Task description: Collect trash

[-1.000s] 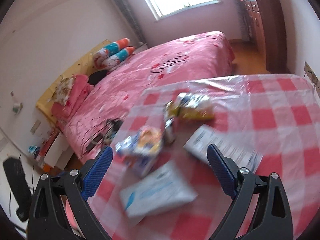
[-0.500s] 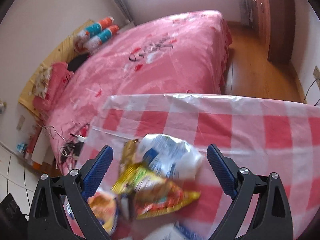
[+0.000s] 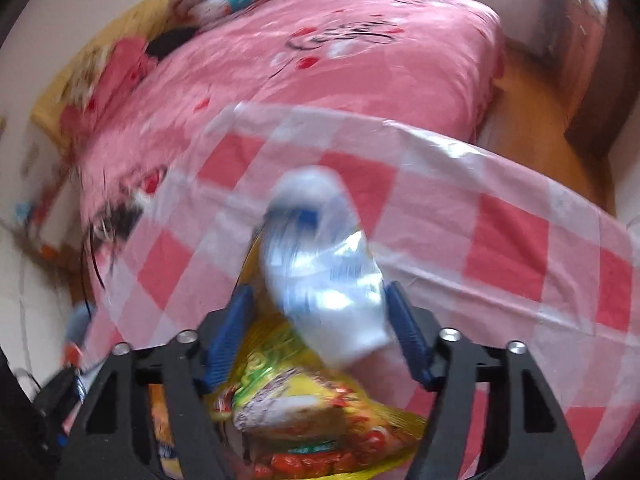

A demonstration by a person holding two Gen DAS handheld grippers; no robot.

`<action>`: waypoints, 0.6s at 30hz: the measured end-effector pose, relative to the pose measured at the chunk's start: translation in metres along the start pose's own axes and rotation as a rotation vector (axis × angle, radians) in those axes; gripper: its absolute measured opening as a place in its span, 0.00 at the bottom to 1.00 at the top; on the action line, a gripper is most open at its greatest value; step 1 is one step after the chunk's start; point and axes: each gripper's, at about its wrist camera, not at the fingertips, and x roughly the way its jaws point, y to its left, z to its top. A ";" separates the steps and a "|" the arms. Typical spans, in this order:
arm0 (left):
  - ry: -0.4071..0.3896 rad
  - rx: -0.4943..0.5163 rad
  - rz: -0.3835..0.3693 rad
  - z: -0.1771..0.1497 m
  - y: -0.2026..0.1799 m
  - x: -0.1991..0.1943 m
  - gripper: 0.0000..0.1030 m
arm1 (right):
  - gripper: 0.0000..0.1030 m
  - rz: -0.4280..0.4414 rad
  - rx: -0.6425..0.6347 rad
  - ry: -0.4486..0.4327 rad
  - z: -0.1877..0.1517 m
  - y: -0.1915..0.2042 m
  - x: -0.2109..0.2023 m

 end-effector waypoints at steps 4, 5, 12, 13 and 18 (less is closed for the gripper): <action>0.000 -0.008 -0.019 -0.003 0.000 -0.002 0.48 | 0.38 0.026 -0.066 0.014 -0.014 0.017 -0.003; 0.005 -0.008 -0.024 -0.004 -0.001 -0.003 0.48 | 0.35 0.039 -0.074 0.017 -0.018 0.020 -0.004; 0.023 0.007 -0.040 -0.023 -0.001 -0.021 0.47 | 0.32 0.071 -0.118 0.030 -0.050 0.038 -0.015; 0.027 0.007 -0.044 -0.027 -0.001 -0.024 0.47 | 0.32 0.076 -0.119 0.031 -0.056 0.040 -0.018; 0.058 0.009 -0.084 -0.052 -0.002 -0.044 0.47 | 0.33 0.101 -0.127 0.043 -0.083 0.046 -0.031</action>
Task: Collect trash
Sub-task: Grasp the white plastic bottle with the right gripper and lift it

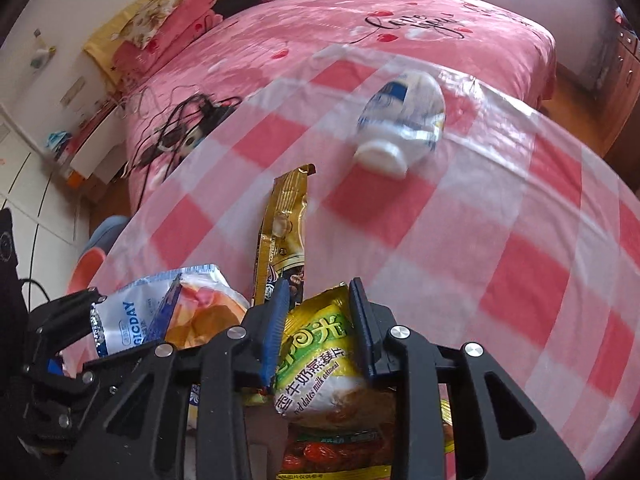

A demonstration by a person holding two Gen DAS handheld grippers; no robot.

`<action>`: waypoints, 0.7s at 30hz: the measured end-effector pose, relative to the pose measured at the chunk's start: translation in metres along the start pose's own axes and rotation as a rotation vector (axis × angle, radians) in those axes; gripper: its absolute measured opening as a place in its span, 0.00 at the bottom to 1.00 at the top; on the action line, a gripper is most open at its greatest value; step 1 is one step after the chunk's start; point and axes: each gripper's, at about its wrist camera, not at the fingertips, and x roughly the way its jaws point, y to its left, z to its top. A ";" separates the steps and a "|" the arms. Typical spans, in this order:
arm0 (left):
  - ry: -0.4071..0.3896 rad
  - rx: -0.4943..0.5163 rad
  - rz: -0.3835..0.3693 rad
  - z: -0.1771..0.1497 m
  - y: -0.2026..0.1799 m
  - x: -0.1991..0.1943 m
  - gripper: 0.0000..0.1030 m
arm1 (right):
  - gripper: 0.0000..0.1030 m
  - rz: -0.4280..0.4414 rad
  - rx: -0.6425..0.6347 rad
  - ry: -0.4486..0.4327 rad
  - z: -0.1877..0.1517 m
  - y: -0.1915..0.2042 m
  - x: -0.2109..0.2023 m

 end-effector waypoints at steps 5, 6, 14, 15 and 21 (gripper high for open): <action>0.020 0.006 -0.036 -0.011 0.001 -0.011 0.47 | 0.59 0.006 0.071 -0.019 -0.005 -0.009 -0.013; 0.021 0.012 -0.029 -0.013 0.001 -0.013 0.49 | 0.69 0.001 0.083 -0.034 -0.002 -0.011 -0.016; -0.043 0.128 0.052 -0.012 -0.003 -0.030 0.79 | 0.87 -0.073 0.248 -0.110 0.057 -0.049 -0.010; -0.053 0.152 0.061 -0.012 -0.004 -0.033 0.79 | 0.87 -0.083 0.247 -0.101 0.064 -0.051 -0.004; -0.056 0.253 0.038 -0.012 -0.011 -0.034 0.80 | 0.87 -0.169 0.210 -0.069 0.106 -0.052 0.031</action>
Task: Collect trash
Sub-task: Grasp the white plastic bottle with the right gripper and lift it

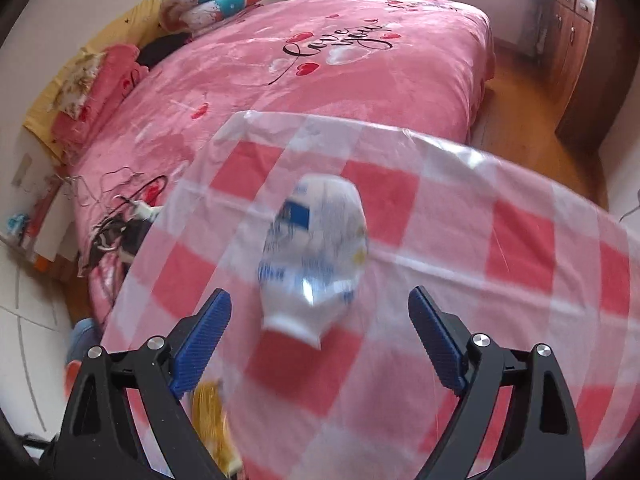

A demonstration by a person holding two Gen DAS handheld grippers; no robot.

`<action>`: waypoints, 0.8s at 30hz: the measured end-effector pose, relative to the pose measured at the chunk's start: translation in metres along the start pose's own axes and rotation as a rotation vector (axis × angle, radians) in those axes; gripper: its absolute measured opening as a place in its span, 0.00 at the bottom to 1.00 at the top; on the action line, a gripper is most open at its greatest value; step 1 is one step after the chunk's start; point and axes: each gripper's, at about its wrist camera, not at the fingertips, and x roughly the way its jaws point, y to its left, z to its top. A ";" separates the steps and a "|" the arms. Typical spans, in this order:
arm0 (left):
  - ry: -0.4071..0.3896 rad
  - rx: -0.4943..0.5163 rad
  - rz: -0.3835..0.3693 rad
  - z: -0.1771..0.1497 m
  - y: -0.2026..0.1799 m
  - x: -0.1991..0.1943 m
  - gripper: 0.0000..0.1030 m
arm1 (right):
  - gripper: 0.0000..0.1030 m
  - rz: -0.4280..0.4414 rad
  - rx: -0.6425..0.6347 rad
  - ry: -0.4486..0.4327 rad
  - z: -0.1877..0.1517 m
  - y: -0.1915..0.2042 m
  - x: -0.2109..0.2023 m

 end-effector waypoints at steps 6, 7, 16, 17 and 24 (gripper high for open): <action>0.030 0.015 -0.023 -0.006 0.002 0.009 0.80 | 0.84 -0.109 -0.097 0.001 0.001 0.015 0.021; 0.034 0.011 -0.027 -0.006 0.002 0.010 0.80 | 0.76 -0.146 -0.127 -0.009 -0.001 0.019 0.021; 0.051 0.043 -0.031 -0.008 -0.001 0.020 0.80 | 0.63 -0.161 -0.193 -0.062 -0.017 0.029 0.006; 0.054 0.043 -0.033 -0.008 -0.002 0.022 0.80 | 0.63 -0.154 -0.192 -0.072 -0.019 0.029 -0.001; 0.092 0.079 -0.067 -0.015 -0.016 0.030 0.80 | 0.63 -0.104 -0.163 -0.135 -0.046 0.021 -0.051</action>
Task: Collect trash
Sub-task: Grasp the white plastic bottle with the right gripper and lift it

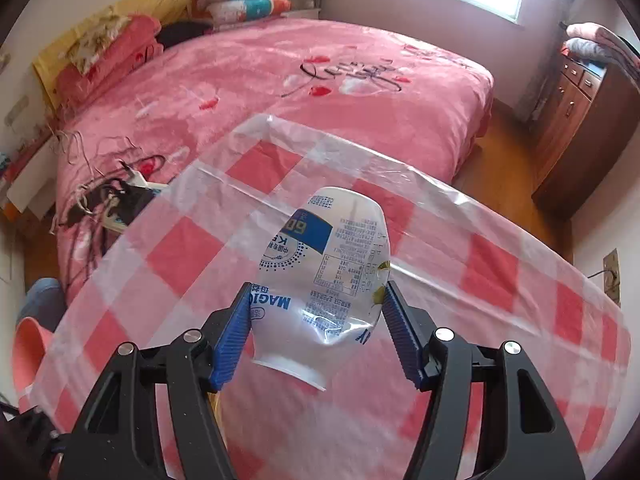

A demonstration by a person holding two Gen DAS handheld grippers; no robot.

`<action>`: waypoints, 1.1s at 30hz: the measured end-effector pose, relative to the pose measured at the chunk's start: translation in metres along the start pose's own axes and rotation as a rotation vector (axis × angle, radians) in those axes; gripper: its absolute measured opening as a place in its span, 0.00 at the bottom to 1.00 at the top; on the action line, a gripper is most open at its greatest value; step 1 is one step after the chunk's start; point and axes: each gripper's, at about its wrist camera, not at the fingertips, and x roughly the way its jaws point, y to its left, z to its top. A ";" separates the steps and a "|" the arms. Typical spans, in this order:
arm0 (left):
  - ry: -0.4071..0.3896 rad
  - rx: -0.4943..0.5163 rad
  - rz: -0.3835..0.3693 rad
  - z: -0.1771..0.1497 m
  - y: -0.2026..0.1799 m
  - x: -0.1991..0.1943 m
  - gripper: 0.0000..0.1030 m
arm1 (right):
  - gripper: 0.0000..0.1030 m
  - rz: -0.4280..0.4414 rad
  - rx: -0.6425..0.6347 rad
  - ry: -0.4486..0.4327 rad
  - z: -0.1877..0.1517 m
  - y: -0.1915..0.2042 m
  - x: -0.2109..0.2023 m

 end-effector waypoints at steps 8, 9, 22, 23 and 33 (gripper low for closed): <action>-0.005 0.015 0.020 -0.009 -0.009 -0.014 0.80 | 0.63 0.042 0.138 -0.097 -0.053 -0.030 -0.072; -0.007 0.012 0.025 -0.010 -0.010 -0.017 0.80 | 0.63 0.046 0.154 -0.107 -0.060 -0.034 -0.079; -0.031 -0.181 0.057 -0.033 -0.011 -0.070 0.78 | 0.63 0.072 0.330 -0.214 -0.193 -0.042 -0.152; -0.029 -0.189 0.056 -0.034 -0.015 -0.071 0.78 | 0.63 0.078 0.342 -0.216 -0.203 -0.042 -0.156; 0.092 0.048 0.043 -0.050 -0.071 -0.051 0.75 | 0.63 0.147 0.409 -0.235 -0.263 -0.043 -0.179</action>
